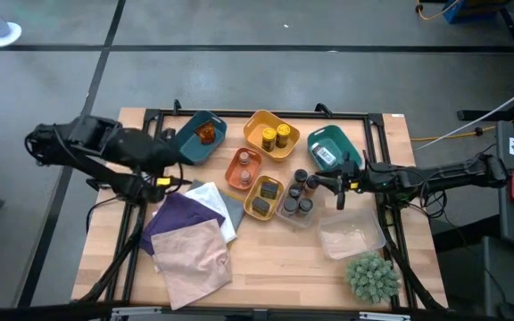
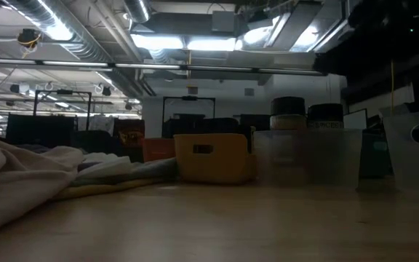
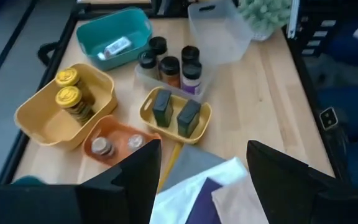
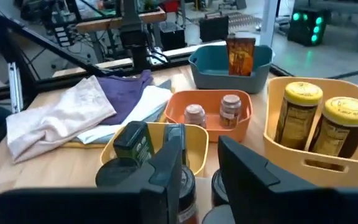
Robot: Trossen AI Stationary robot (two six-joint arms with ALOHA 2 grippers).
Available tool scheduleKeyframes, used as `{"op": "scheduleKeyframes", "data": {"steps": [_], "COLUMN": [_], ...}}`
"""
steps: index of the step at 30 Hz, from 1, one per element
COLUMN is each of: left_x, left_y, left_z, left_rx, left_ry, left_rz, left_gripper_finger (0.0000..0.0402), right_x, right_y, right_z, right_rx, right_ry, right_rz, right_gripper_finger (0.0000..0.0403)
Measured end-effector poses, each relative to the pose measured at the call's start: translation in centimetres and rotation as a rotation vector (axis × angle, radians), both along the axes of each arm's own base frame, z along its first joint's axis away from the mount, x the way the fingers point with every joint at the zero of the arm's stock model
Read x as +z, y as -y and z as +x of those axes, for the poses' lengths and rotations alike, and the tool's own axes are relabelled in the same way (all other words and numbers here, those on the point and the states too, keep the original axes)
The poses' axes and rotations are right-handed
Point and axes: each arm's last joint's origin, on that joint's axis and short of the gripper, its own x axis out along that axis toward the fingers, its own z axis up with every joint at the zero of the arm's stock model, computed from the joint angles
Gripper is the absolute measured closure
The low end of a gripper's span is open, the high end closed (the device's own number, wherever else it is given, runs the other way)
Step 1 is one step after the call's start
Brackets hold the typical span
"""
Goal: Sort spices by type
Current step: Return to Home Position
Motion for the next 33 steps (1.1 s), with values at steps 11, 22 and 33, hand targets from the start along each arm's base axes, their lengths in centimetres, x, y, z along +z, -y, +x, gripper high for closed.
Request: {"op": "scheduleKeyframes", "data": {"steps": [11, 22, 33], "left_x": [-9.2, -17.3, -23.1], "left_y": [-0.9, -1.4, -1.1], "left_z": [-4.3, -6.3, -5.1], "left_rx": [0.01, 0.018, -0.019], "left_ry": [0.288, 0.556, 0.726], "left_rz": [-0.096, -0.187, -0.121], "left_gripper_finger": [0.018, 0.018, 0.018], "right_x": [2.1, 2.0, 0.0], "right_y": [0.2, 0.4, 0.4], "right_z": [-2.9, -5.4, -4.8], "right_rx": [0.056, 0.046, 0.051], "right_ry": [0.157, 0.153, 0.187], "right_rz": [-0.074, -0.072, -0.047], "right_gripper_finger": [0.0299, 0.0299, 0.0299]}}
